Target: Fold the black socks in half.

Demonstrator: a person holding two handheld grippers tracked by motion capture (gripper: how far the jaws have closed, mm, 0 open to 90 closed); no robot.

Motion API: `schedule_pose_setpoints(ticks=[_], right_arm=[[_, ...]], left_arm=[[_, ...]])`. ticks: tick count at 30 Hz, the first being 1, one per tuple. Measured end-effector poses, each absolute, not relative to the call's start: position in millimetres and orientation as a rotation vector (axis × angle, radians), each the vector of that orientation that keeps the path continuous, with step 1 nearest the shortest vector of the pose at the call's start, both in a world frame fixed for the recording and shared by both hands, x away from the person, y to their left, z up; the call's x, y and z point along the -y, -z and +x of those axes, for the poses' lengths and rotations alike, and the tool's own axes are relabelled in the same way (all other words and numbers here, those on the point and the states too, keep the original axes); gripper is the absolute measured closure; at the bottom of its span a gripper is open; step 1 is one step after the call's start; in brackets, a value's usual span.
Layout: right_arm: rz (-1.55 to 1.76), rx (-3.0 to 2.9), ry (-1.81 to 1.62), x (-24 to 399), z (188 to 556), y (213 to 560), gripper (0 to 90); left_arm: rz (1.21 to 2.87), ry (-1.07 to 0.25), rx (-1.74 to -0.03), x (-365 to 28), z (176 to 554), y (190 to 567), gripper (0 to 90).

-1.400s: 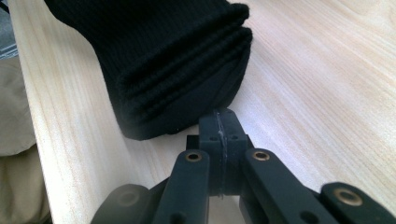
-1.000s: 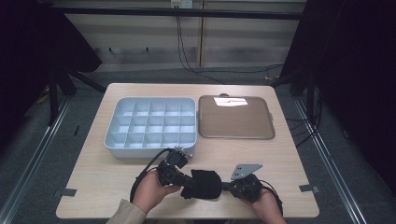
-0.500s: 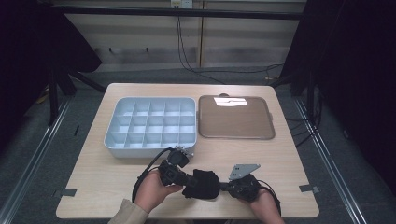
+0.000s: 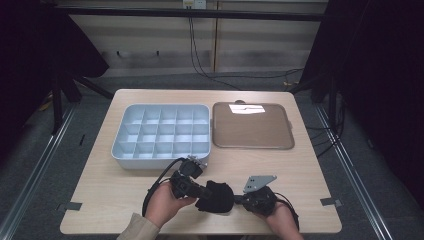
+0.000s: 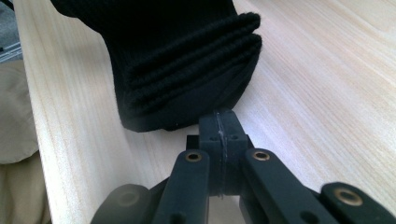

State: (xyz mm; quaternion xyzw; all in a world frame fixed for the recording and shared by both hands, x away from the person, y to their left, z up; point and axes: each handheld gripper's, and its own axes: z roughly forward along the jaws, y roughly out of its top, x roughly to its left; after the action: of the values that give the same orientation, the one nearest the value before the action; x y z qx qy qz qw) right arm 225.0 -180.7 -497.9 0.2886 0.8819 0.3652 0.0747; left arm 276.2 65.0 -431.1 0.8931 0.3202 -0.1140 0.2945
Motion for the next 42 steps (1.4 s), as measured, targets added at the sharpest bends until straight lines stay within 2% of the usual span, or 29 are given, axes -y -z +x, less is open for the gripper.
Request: schedule_pose_setpoints(ticks=[42], right_arm=[[0.809, -2.661, -1.121, 169.4, 226.3, 499.2, 90.0]], left_arm=[[2.379, 0.304, -0.840, -52.3, 277.3, 429.5, 83.0]])
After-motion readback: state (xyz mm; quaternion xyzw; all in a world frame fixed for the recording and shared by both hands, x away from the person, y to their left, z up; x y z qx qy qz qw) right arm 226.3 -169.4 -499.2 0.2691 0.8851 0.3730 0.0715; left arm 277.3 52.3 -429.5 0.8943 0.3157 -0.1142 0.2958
